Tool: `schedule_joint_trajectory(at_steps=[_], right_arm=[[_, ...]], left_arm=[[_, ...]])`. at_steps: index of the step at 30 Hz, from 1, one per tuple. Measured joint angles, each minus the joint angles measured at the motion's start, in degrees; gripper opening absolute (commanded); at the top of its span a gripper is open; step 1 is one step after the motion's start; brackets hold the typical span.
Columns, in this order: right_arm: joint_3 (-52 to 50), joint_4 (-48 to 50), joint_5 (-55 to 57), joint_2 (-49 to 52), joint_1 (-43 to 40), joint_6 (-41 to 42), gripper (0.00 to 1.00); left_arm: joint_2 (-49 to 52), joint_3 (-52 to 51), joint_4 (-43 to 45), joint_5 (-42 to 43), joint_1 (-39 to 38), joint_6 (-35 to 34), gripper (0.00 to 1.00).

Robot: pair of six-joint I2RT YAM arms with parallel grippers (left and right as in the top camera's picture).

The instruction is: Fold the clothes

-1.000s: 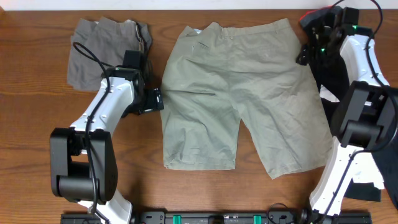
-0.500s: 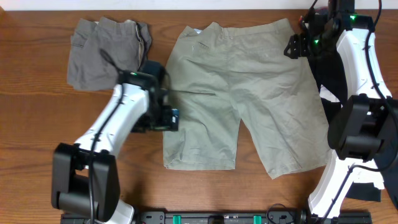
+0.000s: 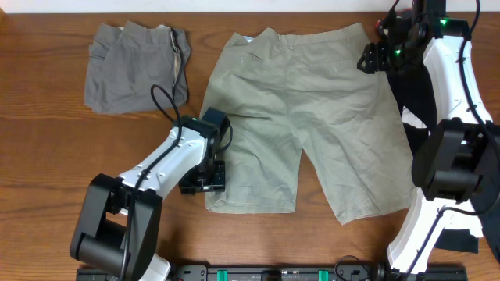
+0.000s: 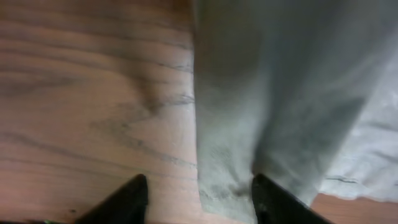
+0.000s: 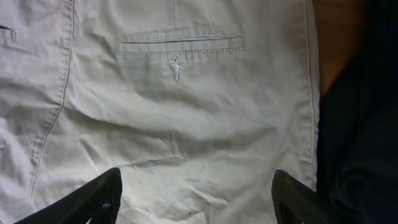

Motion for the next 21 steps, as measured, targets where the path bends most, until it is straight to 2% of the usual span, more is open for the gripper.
schedule_joint_trajectory(at_steps=[12, 14, 17, 21], right_arm=[[0.0, -0.09, 0.0, 0.0, 0.0, 0.0, 0.75], [0.0, -0.09, 0.0, 0.0, 0.0, 0.0, 0.75], [0.0, -0.09, 0.0, 0.0, 0.0, 0.0, 0.75], [0.0, -0.09, 0.0, 0.0, 0.0, 0.0, 0.75]], left_arm=[[0.0, -0.74, 5.4, -0.96, 0.0, -1.36, 0.44], [0.0, -1.84, 7.1, -1.01, 0.0, -1.51, 0.35], [0.02, -4.2, 9.33, -1.31, 0.0, -2.38, 0.09], [0.0, -5.31, 9.75, -1.75, 0.0, -2.58, 0.06]])
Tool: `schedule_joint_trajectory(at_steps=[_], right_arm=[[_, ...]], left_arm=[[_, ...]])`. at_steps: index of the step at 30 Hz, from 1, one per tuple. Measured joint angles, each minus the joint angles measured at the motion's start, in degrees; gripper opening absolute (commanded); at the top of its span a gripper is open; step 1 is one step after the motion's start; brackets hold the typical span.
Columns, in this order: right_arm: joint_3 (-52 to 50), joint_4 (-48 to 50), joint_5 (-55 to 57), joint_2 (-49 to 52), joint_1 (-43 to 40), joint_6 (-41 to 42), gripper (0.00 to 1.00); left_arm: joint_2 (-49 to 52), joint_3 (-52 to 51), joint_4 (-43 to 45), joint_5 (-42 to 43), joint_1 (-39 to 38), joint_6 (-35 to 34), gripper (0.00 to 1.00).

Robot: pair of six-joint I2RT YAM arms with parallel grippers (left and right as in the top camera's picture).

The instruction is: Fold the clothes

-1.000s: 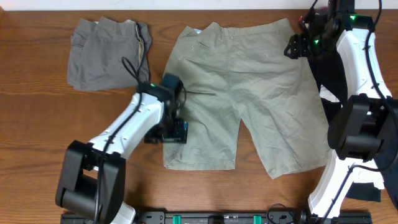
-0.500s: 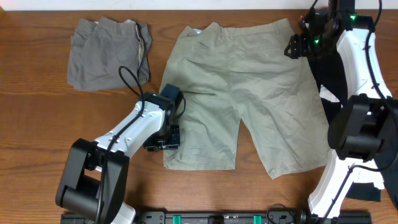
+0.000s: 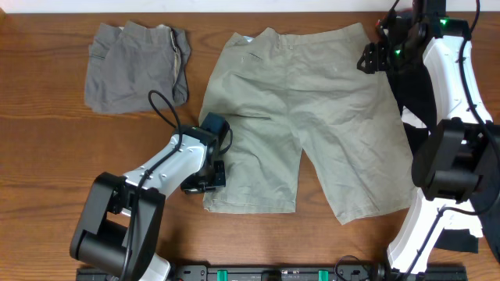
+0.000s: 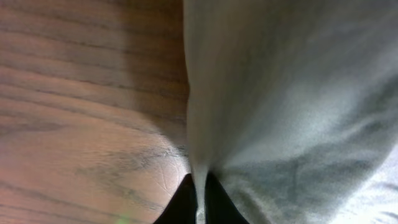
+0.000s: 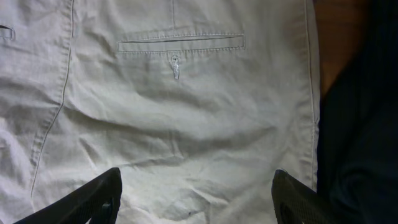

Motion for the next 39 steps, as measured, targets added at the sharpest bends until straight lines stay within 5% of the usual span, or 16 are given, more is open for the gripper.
schedule_joint_trajectory(at_steps=[9, 10, 13, 16, 18, 20, 21, 22, 30, 39], right_arm=[[0.0, 0.04, 0.0, 0.0, 0.0, -0.22, 0.75], [0.0, 0.04, 0.0, 0.0, 0.0, -0.26, 0.75], [0.0, 0.13, 0.0, 0.0, 0.0, -0.46, 0.75], [0.0, 0.07, 0.0, 0.0, 0.0, -0.48, 0.74], [0.0, -0.2, 0.0, 0.0, 0.0, -0.5, 0.72], [0.0, -0.98, 0.0, 0.0, 0.0, -0.79, 0.56], [0.0, -1.86, 0.02, 0.0, 0.02, -1.2, 0.38], [0.0, -2.75, 0.07, 0.0, 0.07, -1.25, 0.02], [-1.09, -11.17, -0.57, 0.0, 4.11, -0.63, 0.01], [-14.25, -3.41, -1.4, 0.0, 16.2, 0.07, 0.01]], left_arm=[[0.0, 0.35, -8.39, -7.39, 4.22, -1.75, 0.07], [0.0, 0.35, -9.01, -8.15, 5.84, -2.16, 0.15], [0.0, 0.35, -9.31, -9.03, 9.7, -3.32, 0.68], [0.0, 0.35, -8.85, -8.74, 12.35, -3.87, 0.9], [0.0, 0.39, -8.61, -8.57, 12.98, -4.31, 0.91], [0.0, 0.76, -8.72, -8.39, 13.09, -4.31, 0.91], [0.0, 1.14, -8.87, -8.35, 13.09, -4.31, 0.91], [0.0, 1.81, -9.18, -8.28, 13.09, -4.31, 0.91], [-4.04, 9.22, -5.29, -7.69, 13.09, -3.19, 0.99], [-7.19, 11.21, 6.4, -7.54, 13.73, 0.59, 1.0]])
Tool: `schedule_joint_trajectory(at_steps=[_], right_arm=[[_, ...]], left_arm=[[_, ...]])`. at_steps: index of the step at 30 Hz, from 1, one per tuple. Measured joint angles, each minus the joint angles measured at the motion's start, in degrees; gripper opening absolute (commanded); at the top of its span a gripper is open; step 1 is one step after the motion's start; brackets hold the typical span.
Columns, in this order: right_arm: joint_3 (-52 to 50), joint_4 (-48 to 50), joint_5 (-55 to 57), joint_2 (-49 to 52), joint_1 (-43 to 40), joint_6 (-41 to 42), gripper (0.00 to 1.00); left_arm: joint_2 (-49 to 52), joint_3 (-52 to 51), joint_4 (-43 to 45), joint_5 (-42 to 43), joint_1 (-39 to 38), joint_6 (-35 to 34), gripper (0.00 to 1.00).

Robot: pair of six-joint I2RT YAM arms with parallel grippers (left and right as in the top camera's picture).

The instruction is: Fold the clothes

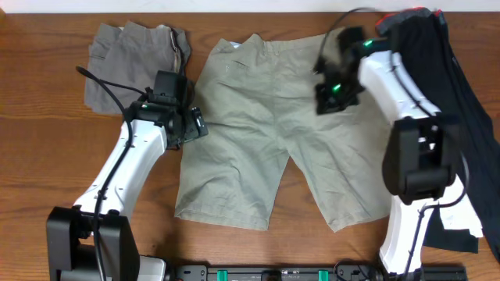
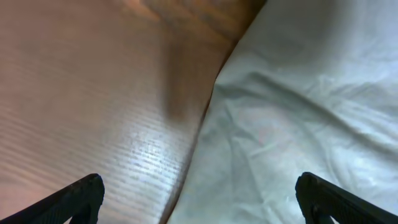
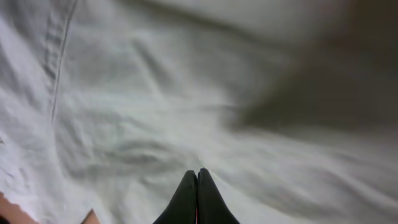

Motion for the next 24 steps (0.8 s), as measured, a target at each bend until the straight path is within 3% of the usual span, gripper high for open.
schedule_joint_trajectory(at_steps=[10, 24], right_arm=[[-11.93, 13.2, 0.35, -0.35, 1.84, 1.97, 0.01], [-15.13, 40.74, 11.13, 0.04, 0.11, 11.34, 0.01]], left_arm=[[0.0, 0.0, 0.79, 0.0, 3.37, 1.4, 0.99], [0.0, 0.0, 1.07, 0.0, 3.61, 2.01, 1.0]])
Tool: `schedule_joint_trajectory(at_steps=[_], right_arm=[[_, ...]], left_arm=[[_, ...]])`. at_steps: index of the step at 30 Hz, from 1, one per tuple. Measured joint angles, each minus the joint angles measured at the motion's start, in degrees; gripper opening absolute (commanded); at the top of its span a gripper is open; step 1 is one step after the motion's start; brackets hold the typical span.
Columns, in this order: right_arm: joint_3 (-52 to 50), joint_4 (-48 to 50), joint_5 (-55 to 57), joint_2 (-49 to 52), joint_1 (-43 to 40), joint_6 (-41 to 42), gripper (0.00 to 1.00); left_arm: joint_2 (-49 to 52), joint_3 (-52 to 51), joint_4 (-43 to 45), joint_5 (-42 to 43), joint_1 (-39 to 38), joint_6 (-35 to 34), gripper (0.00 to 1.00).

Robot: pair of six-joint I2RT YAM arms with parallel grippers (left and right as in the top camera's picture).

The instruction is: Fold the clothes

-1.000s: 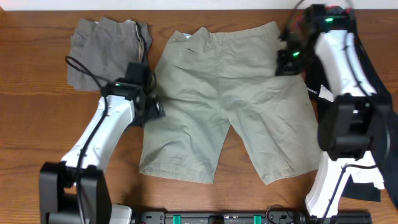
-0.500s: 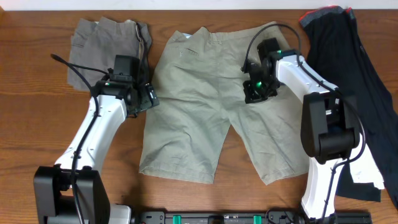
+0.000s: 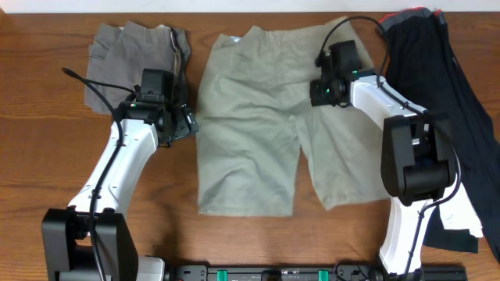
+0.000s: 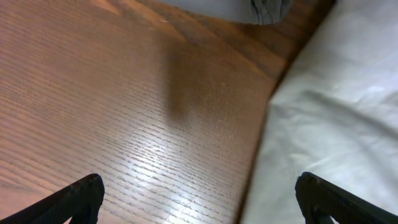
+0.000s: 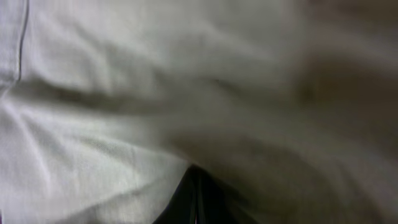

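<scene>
The khaki shorts (image 3: 258, 117) lie flat mid-table, waist at the far edge, both legs pointing toward me. My right gripper (image 3: 319, 92) is low on the right half below the waistband. In the right wrist view its fingertips (image 5: 198, 193) are pressed together with the khaki cloth (image 5: 93, 93) bunched round them. My left gripper (image 3: 185, 125) hangs open just off the shorts' left side. Its wrist view shows both fingers (image 4: 74, 199) wide apart over bare wood, with the shorts' edge (image 4: 329, 124) at the right.
A crumpled grey garment (image 3: 133, 66) lies at the far left, its corner (image 4: 249, 7) showing at the top of the left wrist view. Black clothing (image 3: 426, 70) is draped along the right side of the table. A dark rail runs along the near edge.
The shorts have shifted: the left leg's hem now lies further right and the legs hang straighter. The right gripper stays shut in the cloth. The open left gripper now sits over wood beside the shorts.
First the left gripper was open at the left leg's hem and the right was open above the right waist. Then the left was shut on that hem. Later the shorts lay skewed leftward, the left open by the hip and the right shut on cloth. Now they lie straighter.
</scene>
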Motion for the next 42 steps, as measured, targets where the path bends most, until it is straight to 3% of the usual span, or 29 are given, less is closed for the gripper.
schedule_joint_trajectory(at_steps=[6, 10, 12, 19, 29, 36, 42], right_arm=[[0.31, 13.2, 4.39, 3.48, -1.22, 2.95, 0.01], [1.38, 15.21, 4.85, 4.79, -2.01, 3.39, 0.01], [2.93, 12.04, 4.46, 4.9, -2.45, 3.45, 0.03], [9.22, -8.83, 1.49, 3.23, -3.54, 2.08, 0.37], [13.18, -43.52, -5.81, -9.57, -1.99, -2.64, 0.42], [11.04, -41.48, -10.84, -9.33, 6.08, -8.07, 0.47], [10.86, -37.73, -8.13, -9.2, 14.58, -7.87, 0.47]], left_arm=[[0.0, 0.02, 0.5, 0.02, 0.0, 0.02, 1.0], [0.0, 0.0, 1.2, 0.0, 0.0, 0.02, 1.0], [0.0, 0.0, 1.51, 0.02, 0.0, 0.22, 1.0], [0.0, 0.0, 2.95, 0.02, 0.0, 2.43, 0.99], [0.0, 0.0, 2.93, 0.0, 0.5, 3.1, 0.99], [0.0, 0.0, 4.96, 0.02, 3.76, 3.56, 0.99], [0.39, 0.02, 16.76, 7.04, 4.68, 12.22, 0.99]])
